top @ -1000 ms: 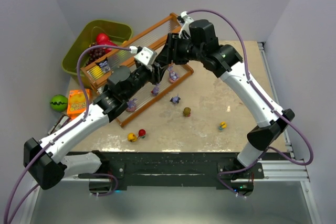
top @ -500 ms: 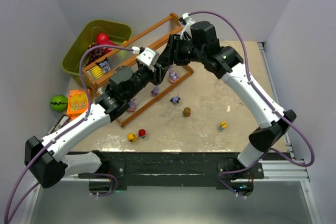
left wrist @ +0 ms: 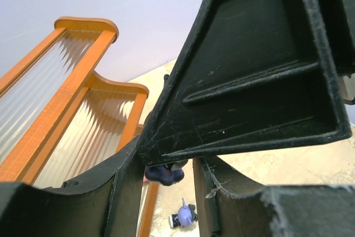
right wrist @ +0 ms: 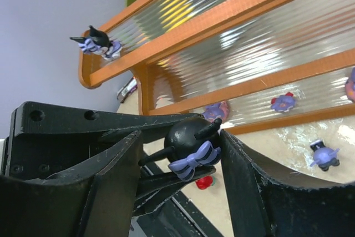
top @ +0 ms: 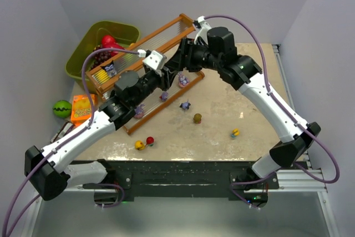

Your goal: Place and organize the plastic toys onto the shelf

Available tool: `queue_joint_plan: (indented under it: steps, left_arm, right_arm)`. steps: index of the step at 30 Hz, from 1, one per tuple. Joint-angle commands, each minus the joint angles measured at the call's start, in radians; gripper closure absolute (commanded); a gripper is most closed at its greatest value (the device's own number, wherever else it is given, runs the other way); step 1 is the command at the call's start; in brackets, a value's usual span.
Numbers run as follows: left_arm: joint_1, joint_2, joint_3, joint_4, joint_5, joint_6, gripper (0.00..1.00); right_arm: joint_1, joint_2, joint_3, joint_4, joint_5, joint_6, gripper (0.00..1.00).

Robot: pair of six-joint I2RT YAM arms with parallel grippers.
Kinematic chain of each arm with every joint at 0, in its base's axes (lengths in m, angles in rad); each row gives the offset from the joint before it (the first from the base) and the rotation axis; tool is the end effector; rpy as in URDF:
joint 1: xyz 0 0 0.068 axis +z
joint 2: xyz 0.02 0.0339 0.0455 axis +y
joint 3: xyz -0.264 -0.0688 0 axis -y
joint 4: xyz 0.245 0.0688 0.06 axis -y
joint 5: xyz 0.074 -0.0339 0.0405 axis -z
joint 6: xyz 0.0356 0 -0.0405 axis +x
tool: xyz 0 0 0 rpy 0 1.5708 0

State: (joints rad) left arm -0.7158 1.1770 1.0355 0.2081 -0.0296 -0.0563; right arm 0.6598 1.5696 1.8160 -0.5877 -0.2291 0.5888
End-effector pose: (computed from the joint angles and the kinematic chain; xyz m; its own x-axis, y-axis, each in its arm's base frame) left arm 0.2113 -0.1823 0.3894 0.0145 -0.0871 -0.9961 0.6355 0.7699 -0.0581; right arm 0.2677 0.2179 0.4591 -0.6454 0.1839 -0.7414 -0.4902 0.6448 0.5865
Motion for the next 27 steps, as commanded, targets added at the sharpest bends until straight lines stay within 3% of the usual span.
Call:
queue_joint_plan:
  steps: [1,14,23,27]
  left_arm:
    - [0.003,-0.036,-0.009,0.025,-0.003,-0.02,1.0]
    - [0.003,-0.079,-0.014,-0.01,-0.053,-0.083,1.0]
    - [0.004,-0.126,-0.014,0.017,-0.174,-0.163,1.0]
    - [0.045,-0.119,-0.002,0.06,-0.138,-0.171,1.0]
  right_arm:
    - [0.003,-0.071,-0.03,0.097,-0.056,0.031,0.38]
    - [-0.025,-0.154,-0.058,0.147,0.033,0.065,0.36]
    - [-0.086,-0.328,-0.21,0.287,0.143,0.086,0.32]
    - [-0.086,-0.445,-0.358,0.327,0.14,0.031,0.32]
